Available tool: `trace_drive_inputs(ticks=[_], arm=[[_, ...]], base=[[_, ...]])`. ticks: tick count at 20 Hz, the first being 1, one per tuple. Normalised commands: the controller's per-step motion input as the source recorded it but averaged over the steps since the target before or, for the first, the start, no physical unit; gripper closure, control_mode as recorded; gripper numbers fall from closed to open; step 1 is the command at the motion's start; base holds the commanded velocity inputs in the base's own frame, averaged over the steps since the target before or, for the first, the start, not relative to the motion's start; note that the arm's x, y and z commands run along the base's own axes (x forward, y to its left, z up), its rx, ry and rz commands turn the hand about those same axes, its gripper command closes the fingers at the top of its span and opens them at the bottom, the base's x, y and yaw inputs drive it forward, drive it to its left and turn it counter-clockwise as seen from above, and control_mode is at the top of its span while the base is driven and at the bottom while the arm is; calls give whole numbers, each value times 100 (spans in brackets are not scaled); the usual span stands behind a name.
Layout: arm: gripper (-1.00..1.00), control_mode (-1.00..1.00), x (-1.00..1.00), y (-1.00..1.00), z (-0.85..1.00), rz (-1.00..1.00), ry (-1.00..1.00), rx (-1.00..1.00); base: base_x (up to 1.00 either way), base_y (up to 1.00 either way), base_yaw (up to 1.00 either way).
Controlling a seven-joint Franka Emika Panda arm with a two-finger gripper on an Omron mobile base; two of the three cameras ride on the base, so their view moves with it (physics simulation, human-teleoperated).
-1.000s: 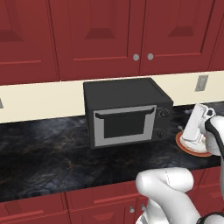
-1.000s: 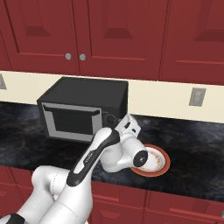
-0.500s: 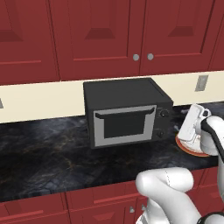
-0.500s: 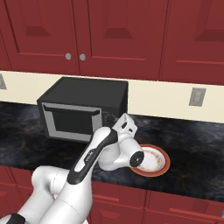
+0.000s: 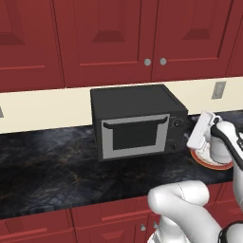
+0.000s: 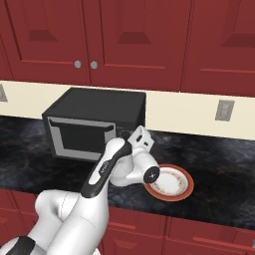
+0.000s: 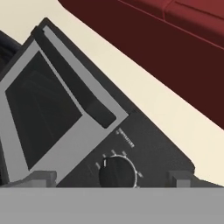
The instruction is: Pull the toaster oven rack outwards. Pick up the baguette from the plate and place it on the toaster oven rack. Close the toaster oven door fully and set the temperature to the lowest setting.
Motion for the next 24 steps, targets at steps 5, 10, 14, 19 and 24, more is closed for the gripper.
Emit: trace_drive_inputs(ticks=[5, 10, 14, 19, 24], arm=[[-100, -100, 16, 0, -4, 0, 0, -1], [-100, -100, 0, 0, -15, 0, 0, -5], [-100, -100, 0, 0, -3, 0, 0, -2], [-100, -100, 0, 0, 0, 0, 0, 0], [-100, -100, 0, 0, -7, 0, 0, 0]], base=[[0, 0, 0], [0, 0, 0], [0, 0, 0], [0, 0, 0], [0, 0, 0]])
